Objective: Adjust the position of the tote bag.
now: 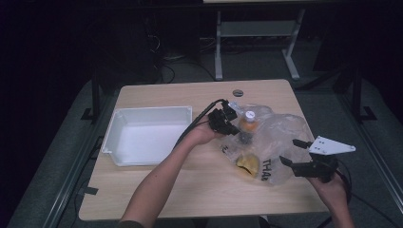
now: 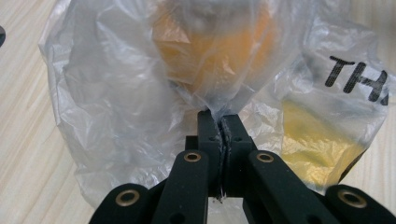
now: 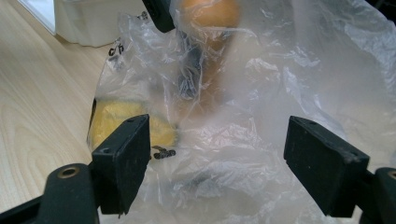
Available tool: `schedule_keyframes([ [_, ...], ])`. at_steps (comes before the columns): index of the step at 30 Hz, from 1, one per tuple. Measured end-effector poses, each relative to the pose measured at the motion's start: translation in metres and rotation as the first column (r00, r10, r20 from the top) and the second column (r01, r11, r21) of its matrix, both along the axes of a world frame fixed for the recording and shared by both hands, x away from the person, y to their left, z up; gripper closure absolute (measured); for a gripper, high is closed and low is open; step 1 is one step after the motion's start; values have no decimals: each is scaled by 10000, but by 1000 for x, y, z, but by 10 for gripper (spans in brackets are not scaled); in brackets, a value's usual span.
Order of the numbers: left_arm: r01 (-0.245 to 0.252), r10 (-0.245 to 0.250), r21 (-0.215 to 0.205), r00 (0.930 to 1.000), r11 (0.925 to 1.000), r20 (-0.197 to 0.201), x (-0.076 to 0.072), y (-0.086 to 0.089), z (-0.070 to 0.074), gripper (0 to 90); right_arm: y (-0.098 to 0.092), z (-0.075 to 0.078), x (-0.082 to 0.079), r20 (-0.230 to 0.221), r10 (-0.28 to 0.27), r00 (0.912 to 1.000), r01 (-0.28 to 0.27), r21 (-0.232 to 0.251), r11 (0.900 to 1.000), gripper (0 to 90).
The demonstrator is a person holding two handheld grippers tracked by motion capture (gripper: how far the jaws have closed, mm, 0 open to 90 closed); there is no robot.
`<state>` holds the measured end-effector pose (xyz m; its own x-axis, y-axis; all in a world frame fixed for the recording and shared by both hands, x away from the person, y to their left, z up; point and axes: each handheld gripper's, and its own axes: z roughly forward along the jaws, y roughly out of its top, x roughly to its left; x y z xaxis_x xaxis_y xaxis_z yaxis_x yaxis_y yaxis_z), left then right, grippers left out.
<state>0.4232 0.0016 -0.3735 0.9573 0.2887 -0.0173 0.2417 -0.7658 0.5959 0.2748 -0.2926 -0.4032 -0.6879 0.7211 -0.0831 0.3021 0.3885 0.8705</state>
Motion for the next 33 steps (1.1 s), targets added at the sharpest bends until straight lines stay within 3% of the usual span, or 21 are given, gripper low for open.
schedule_keyframes([
  [6,-300,305,345,9994,9990,-152,1,4,-12,899,0,0,0,8,23,10000,-23,-47,10000,225],
  [8,-430,444,836,9989,9956,-146,-1,3,-21,899,0,0,0,15,22,10000,-22,-59,10000,225],
  [9,-308,330,1293,9993,9911,-152,-3,3,-27,900,0,-1,0,-11,17,10000,-17,-19,10000,225],
  [10,-358,396,1383,9989,9897,-243,-3,3,-31,900,0,-1,0,-22,26,10000,-26,-22,10000,224],
  [15,-337,406,1357,9980,9902,-482,-5,8,-35,896,0,-1,0,-27,31,10000,-31,-52,10000,225],
  [17,-281,353,1331,9980,9907,-519,-6,11,-32,803,0,-1,0,-25,7,10000,-7,-55,10000,225],
  [18,-87,156,1059,9978,9943,-650,-8,16,-25,713,-1,-1,0,-29,-13,10000,13,-43,10000,225],
  [19,-87,156,1059,9978,9943,-650,-8,16,-25,673,-1,-1,0,-29,-13,10000,13,-43,10000,225],
  [21,-136,188,653,9968,9978,-783,-13,26,-13,630,-2,-1,0,-10,-46,10000,46,0,10000,224],
  [23,-108,154,543,9962,9985,-861,-14,29,-8,598,-3,-1,-1,11,-49,10000,49,-15,10000,224],
  [24,-109,139,397,9969,9992,-776,-17,34,1,591,-2,0,-1,23,-52,10000,52,-25,10000,225],
  [29,-130,127,-35,9978,9999,-653,-20,40,23,543,0,1,-1,67,-41,10000,41,-40,10000,225],
  [33,26,-37,-623,9998,9981,-171,-22,33,51,507,0,2,-1,91,-39,10000,39,-47,10000,224],
])
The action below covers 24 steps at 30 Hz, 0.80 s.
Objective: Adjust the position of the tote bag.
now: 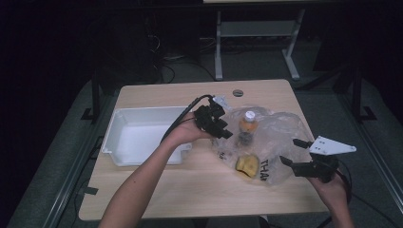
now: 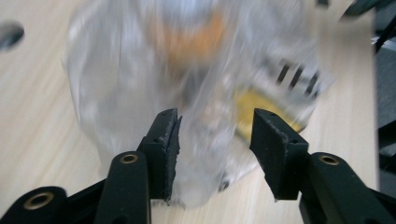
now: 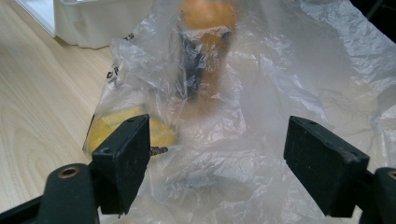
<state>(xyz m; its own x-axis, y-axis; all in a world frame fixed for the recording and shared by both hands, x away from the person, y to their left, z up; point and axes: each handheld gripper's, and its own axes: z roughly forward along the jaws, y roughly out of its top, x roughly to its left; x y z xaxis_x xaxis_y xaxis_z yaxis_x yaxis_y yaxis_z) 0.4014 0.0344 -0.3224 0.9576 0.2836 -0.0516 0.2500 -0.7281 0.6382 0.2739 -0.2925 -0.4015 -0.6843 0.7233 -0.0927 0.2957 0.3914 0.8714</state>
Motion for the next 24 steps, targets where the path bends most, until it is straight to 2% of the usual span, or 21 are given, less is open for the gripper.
schedule_keyframes([
  [1,0,0,0,10000,10000,0,0,0,0,497,0,0,0,0,0,10000,0,0,10000,224],
  [2,22,-19,-217,9999,9998,142,1,-8,9,478,0,0,0,12,-24,10000,24,50,10000,224],
  [4,81,-73,-284,9995,9996,293,2,-13,13,467,0,0,0,-6,-37,10000,37,84,10000,225],
  [6,55,-44,-190,9984,9998,556,6,-27,17,450,-3,1,-1,80,-47,10000,46,53,10000,225],
  [7,55,-44,-190,9984,9998,556,6,-27,17,445,-3,1,-1,101,-57,9999,57,63,10000,225],
  [8,12,-17,64,9968,10000,802,10,-34,17,438,-4,1,-1,91,-40,10000,39,95,9999,225],
  [10,-48,26,296,9974,9996,724,16,-39,15,430,-5,1,-1,108,-9,9999,8,161,9999,225],
  [13,-142,127,225,9978,9996,649,21,-43,11,424,-5,0,0,172,39,9998,-42,147,9999,225],
  [15,-221,198,380,9981,9990,590,24,-45,7,423,-4,0,0,91,59,9999,-61,159,9999,226],
  [22,-153,136,398,9990,9991,427,28,-49,0,500,-5,0,1,165,25,9999,-27,132,9999,226],
  [24,-162,148,379,9993,9992,355,29,-50,-1,552,-5,0,1,122,-14,9999,13,153,9999,226],
])
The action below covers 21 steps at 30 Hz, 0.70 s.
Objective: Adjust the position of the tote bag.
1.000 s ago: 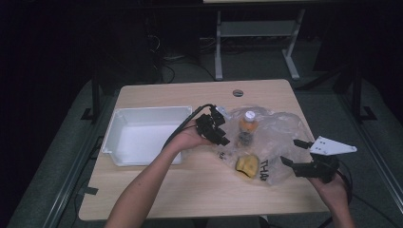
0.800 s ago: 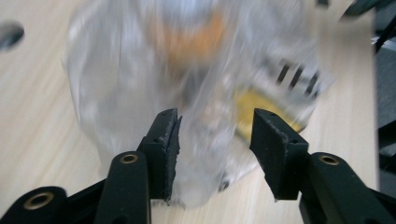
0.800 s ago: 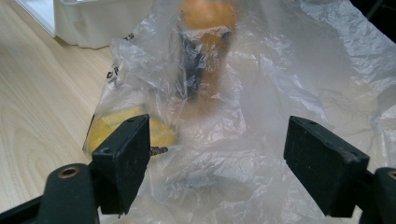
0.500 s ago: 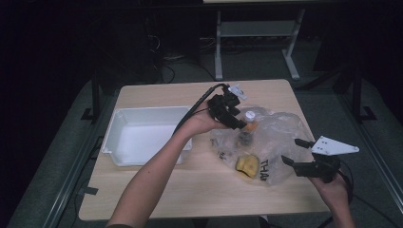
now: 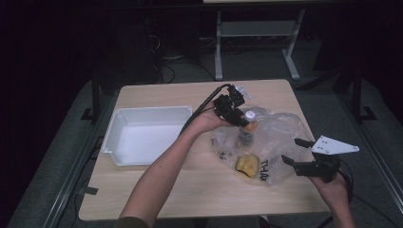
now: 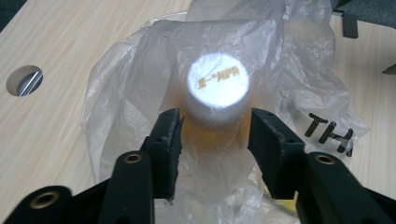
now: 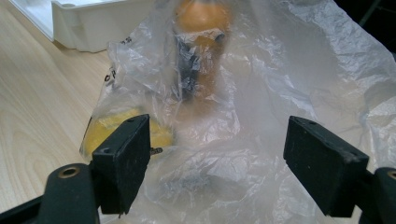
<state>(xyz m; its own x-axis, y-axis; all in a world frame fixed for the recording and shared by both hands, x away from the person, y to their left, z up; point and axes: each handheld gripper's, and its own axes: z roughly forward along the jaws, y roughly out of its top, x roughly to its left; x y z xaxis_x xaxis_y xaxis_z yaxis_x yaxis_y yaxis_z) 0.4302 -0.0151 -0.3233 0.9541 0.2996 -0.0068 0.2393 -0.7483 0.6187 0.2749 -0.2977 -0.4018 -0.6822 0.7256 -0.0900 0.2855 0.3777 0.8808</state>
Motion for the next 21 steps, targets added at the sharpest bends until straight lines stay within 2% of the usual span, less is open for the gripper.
schedule_keyframes([
  [2,86,-85,35,9999,10000,-133,1,-1,-2,568,0,0,0,-5,6,10000,-6,-8,10000,226],
  [3,153,-151,182,9998,9997,-103,1,-1,-2,601,1,0,0,-24,25,10000,-25,-21,10000,226],
  [9,110,-112,102,9998,9999,153,0,-1,-6,652,1,-2,2,-128,18,9999,-19,-46,10000,226],
  [12,105,-108,194,9998,9998,176,-1,0,-7,732,2,-2,1,-123,-8,9999,7,-54,10000,226],
  [13,60,-62,128,9998,9999,168,-2,0,-7,732,2,-2,1,-123,-8,9999,7,-54,10000,226],
  [16,-38,33,182,9995,9998,319,-3,5,-8,855,1,-2,1,-125,-59,9999,58,-45,10000,226],
  [18,-82,75,178,9992,9998,387,-4,8,-10,892,0,-2,2,-89,-82,9999,81,-65,9999,226],
  [21,-228,217,228,9985,9995,495,-4,14,-13,899,-1,-3,2,-137,-142,9998,141,-42,9999,226],
])
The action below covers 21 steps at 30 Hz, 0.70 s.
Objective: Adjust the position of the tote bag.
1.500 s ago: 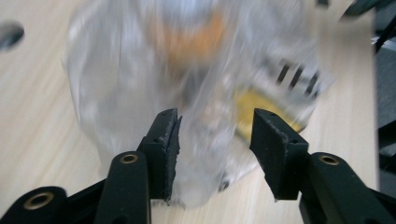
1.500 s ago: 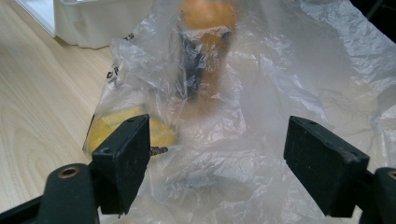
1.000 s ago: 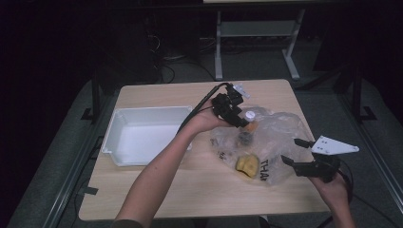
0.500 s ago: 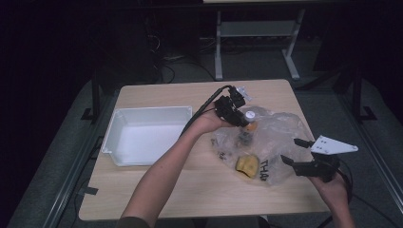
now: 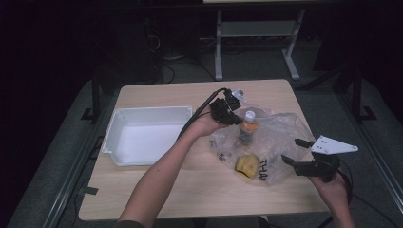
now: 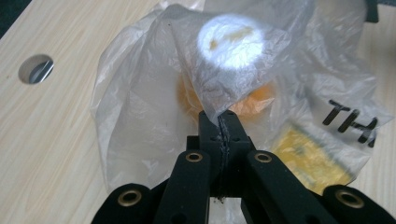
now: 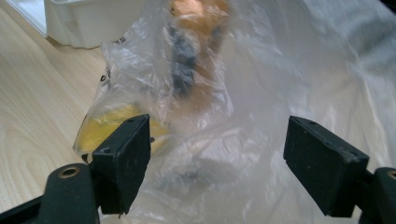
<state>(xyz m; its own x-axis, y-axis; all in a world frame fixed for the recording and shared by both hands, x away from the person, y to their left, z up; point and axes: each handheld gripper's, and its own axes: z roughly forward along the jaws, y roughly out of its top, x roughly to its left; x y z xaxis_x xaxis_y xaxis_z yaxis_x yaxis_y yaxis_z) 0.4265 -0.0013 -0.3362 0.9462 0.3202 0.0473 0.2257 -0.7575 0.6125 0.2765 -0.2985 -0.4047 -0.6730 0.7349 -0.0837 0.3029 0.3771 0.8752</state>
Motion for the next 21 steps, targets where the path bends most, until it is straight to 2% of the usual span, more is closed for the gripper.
schedule_keyframes([
  [3,-187,187,-60,9998,9998,-40,0,5,-3,900,-1,0,0,-57,-18,10000,19,8,10000,228],
  [7,-333,335,124,9993,9994,-165,0,15,-11,900,-1,-1,0,-114,-39,9999,38,-11,10000,229],
  [9,-465,466,32,9982,9989,-380,-2,21,-17,900,-1,-1,0,-139,-42,9999,42,-10,10000,229],
  [10,-463,468,147,9981,9988,-390,-2,23,-20,900,-2,-2,1,-164,-22,9999,21,-66,10000,229],
  [11,-508,522,336,9976,9981,-444,-4,26,-29,900,-2,-3,1,-172,-24,9998,23,-60,10000,229],
  [12,-508,522,336,9976,9981,-444,-4,26,-29,900,-2,-3,1,-172,-24,9998,23,-60,10000,229],
  [15,-577,625,666,9953,9961,-738,-6,30,-45,900,-1,-5,2,-303,-90,9995,86,-133,9999,243],
  [17,-546,611,785,9947,9954,-833,-7,30,-49,900,0,-5,3,-409,-106,9991,99,-175,9998,244],
  [18,-643,737,987,9929,9930,-939,-9,31,-55,900,1,-6,3,-430,-95,9990,88,-174,9998,244],
  [20,-484,637,1424,9925,9886,-1047,-10,30,-61,900,1,-6,4,-449,-88,9990,79,-186,9998,244],
  [21,-484,637,1424,9925,9886,-1047,-10,30,-61,900,1,-7,4,-478,-78,9988,69,-187,9998,244],
])
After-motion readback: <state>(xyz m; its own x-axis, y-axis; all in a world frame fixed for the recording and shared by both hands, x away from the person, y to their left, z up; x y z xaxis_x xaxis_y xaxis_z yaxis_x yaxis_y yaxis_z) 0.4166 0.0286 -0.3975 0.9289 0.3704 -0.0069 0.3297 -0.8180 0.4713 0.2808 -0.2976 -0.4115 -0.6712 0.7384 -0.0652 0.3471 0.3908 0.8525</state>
